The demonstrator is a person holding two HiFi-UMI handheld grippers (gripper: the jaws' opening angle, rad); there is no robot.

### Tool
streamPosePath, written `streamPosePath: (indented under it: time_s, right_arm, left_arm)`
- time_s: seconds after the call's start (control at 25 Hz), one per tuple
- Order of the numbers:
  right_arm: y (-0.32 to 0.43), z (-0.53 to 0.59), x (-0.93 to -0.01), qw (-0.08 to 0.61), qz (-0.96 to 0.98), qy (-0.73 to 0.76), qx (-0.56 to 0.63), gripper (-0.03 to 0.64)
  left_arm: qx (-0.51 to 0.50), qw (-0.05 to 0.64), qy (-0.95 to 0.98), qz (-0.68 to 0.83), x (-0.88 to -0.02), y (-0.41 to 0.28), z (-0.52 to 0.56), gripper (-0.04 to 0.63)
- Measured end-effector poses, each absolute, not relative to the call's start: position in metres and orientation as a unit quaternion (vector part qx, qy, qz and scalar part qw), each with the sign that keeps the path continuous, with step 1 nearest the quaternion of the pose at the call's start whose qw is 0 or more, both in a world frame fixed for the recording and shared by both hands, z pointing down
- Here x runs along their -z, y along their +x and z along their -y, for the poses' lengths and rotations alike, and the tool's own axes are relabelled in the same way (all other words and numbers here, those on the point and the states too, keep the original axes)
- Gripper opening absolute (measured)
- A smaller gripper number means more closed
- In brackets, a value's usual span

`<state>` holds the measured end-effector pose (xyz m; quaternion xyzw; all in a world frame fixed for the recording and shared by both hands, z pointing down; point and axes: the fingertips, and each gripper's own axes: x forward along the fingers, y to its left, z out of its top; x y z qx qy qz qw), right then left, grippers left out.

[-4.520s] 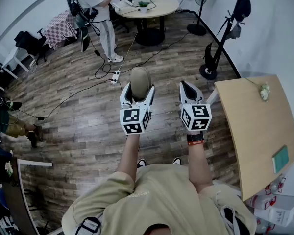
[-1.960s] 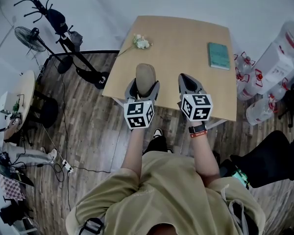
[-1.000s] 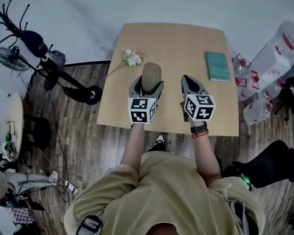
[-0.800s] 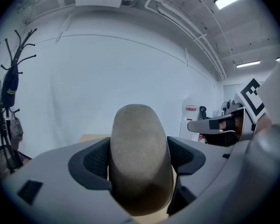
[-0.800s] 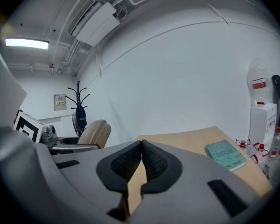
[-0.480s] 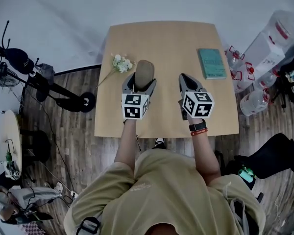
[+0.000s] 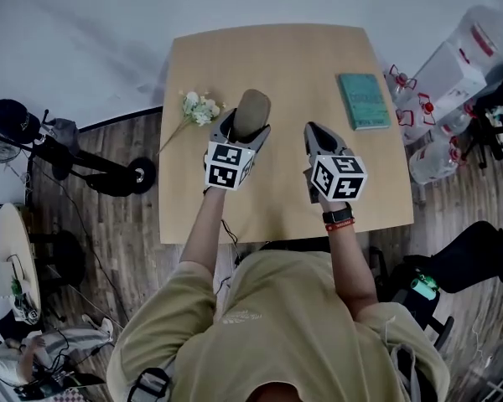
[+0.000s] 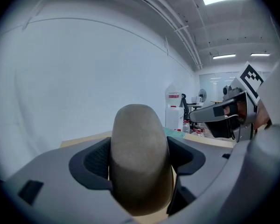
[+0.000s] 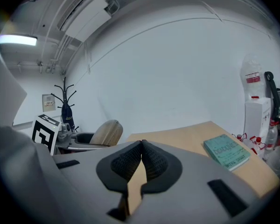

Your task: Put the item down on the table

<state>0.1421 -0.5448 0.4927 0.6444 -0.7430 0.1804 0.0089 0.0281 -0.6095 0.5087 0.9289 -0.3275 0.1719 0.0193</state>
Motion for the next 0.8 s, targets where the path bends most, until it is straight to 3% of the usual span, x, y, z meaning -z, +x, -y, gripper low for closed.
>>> streamPosePath:
  time_s: [0.8]
  right_arm:
    - [0.195,0.614,-0.589,0.022,0.717,0.652,-0.244,0.015]
  left_arm:
    - [-0.294,-0.021,0.935,0.2,-0.628,0.106,0.689,0.371]
